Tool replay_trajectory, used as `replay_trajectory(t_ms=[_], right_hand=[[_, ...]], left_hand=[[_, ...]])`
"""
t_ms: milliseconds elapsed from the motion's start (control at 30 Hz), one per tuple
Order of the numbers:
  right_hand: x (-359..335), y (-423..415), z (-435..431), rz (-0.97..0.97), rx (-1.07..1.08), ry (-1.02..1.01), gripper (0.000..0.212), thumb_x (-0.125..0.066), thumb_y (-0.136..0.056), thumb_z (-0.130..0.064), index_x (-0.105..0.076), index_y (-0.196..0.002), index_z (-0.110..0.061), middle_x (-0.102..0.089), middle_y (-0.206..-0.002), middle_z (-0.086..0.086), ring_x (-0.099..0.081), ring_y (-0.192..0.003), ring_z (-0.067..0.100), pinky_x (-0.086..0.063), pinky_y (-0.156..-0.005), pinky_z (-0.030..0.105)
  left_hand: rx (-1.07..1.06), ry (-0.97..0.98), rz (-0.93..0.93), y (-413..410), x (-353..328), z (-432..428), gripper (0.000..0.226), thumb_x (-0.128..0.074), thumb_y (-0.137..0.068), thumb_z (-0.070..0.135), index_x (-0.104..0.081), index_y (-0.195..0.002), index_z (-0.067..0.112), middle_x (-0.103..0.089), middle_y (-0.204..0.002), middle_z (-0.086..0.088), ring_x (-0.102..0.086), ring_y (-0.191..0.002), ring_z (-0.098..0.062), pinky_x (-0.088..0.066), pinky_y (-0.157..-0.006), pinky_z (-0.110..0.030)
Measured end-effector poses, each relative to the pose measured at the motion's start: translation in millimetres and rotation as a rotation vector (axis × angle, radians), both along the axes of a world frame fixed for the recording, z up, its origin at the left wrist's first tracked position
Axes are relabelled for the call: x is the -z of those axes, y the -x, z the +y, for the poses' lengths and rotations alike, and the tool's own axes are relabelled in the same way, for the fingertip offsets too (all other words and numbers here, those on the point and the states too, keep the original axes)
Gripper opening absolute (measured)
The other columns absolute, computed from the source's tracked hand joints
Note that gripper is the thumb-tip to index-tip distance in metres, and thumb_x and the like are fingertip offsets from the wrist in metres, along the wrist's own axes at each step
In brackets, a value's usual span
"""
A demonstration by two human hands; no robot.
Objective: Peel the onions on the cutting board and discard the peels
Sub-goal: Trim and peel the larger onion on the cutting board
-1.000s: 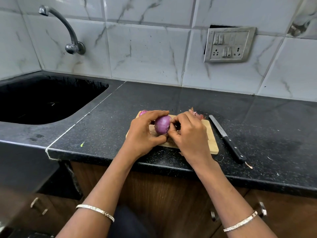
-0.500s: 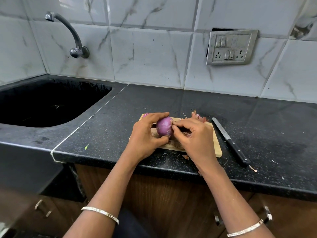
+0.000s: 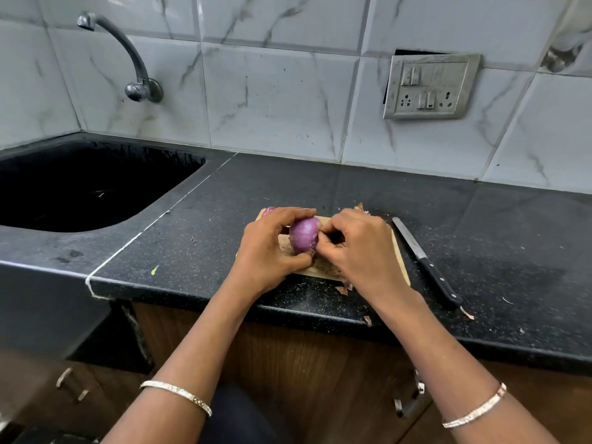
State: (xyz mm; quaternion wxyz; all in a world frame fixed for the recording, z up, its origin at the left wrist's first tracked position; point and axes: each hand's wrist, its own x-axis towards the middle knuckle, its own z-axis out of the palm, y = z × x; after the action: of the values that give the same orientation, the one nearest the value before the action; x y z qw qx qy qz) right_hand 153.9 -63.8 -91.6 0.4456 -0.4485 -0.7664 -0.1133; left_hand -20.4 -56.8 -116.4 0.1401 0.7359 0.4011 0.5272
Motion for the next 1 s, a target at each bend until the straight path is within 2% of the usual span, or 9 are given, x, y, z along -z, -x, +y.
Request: replay_trajectory(t_ms=[100,167,300,467,667,733,867,933,1000], right_hand=[[7,3,2,-0.085,0.089,-0.118,0.017,-0.080,-0.075,-0.009,-0.064,-0.072,-0.010,-0.061,-0.068,0.003,-0.057,-0.062,0.020,-0.053,-0.068,0.040],[11,3,6,-0.103,0.094,-0.159,0.015,-0.078,-0.078,-0.009,-0.063,-0.074,-0.009,-0.061,-0.070,0.004,-0.058,-0.063,0.021,-0.050,-0.067,0.035],[13,3,9,0.013,0.051,-0.106,0.011,-0.076,-0.078,-0.008,-0.065,-0.078,-0.010,-0.064,-0.075,0.001,-0.057,-0.067,0.016,-0.039,-0.064,0.025],[10,1,12,0.182,0.016,0.045,0.004,-0.072,-0.080,-0.011,-0.069,-0.080,-0.012,-0.061,-0.075,-0.008,-0.060,-0.071,0.016,-0.054,-0.072,0.047],[6,-3,4,0.353,-0.074,0.119,0.009,-0.073,-0.083,-0.011,-0.078,-0.089,-0.015,-0.074,-0.083,-0.007,-0.069,-0.079,0.007,-0.058,-0.076,0.039],[5,-2,-1,0.325,-0.124,0.107,0.012,-0.076,-0.082,-0.014,-0.080,-0.093,-0.016,-0.075,-0.088,-0.008,-0.070,-0.083,0.003,-0.058,-0.081,0.037],[9,-2,2,0.225,-0.129,0.028,0.013,-0.080,-0.082,-0.020,-0.081,-0.095,-0.020,-0.077,-0.093,-0.010,-0.069,-0.088,0.000,-0.050,-0.099,0.047],[11,-3,3,0.229,-0.139,0.017,0.013,-0.082,-0.081,-0.016,-0.082,-0.094,-0.018,-0.078,-0.093,-0.008,-0.071,-0.088,0.002,-0.047,-0.105,0.040],[11,-4,2,0.226,-0.148,0.008,0.013,-0.083,-0.080,-0.009,-0.082,-0.091,-0.014,-0.079,-0.091,-0.004,-0.073,-0.086,0.007,-0.039,-0.105,0.015]], left_hand=[[-0.010,0.004,0.004,-2,1,0,0.062,-0.077,-0.062,0.017,-0.071,-0.123,0.021,-0.071,-0.119,0.012,-0.067,-0.109,-0.008,-0.055,-0.096,-0.038],[-0.011,0.014,-0.004,-2,0,0,0.062,-0.077,-0.062,0.017,-0.071,-0.124,0.020,-0.071,-0.119,0.012,-0.067,-0.109,-0.008,-0.055,-0.097,-0.038],[-0.008,0.051,-0.036,0,2,1,0.062,-0.080,-0.064,0.016,-0.070,-0.125,0.023,-0.071,-0.119,0.013,-0.067,-0.109,-0.010,-0.055,-0.097,-0.036],[0.019,0.106,-0.071,2,3,2,0.067,-0.084,-0.064,0.004,-0.070,-0.125,0.027,-0.070,-0.118,0.011,-0.067,-0.109,-0.009,-0.057,-0.097,-0.034],[0.022,0.122,-0.085,2,3,2,0.067,-0.085,-0.066,0.001,-0.069,-0.126,0.025,-0.069,-0.120,0.006,-0.066,-0.109,-0.006,-0.057,-0.096,-0.030],[0.023,0.122,-0.087,2,2,2,0.066,-0.083,-0.067,0.000,-0.068,-0.127,0.024,-0.069,-0.120,0.005,-0.066,-0.110,-0.005,-0.056,-0.097,-0.028],[0.024,0.125,-0.082,1,1,1,0.066,-0.081,-0.067,-0.003,-0.069,-0.127,0.023,-0.070,-0.121,0.006,-0.066,-0.110,-0.004,-0.055,-0.098,-0.025],[0.024,0.119,-0.073,2,2,1,0.066,-0.081,-0.067,-0.002,-0.069,-0.127,0.024,-0.070,-0.120,0.007,-0.066,-0.111,-0.006,-0.054,-0.099,-0.026],[0.024,0.106,-0.064,2,2,0,0.066,-0.081,-0.066,0.000,-0.069,-0.126,0.024,-0.070,-0.119,0.010,-0.065,-0.112,-0.007,-0.054,-0.099,-0.027]])
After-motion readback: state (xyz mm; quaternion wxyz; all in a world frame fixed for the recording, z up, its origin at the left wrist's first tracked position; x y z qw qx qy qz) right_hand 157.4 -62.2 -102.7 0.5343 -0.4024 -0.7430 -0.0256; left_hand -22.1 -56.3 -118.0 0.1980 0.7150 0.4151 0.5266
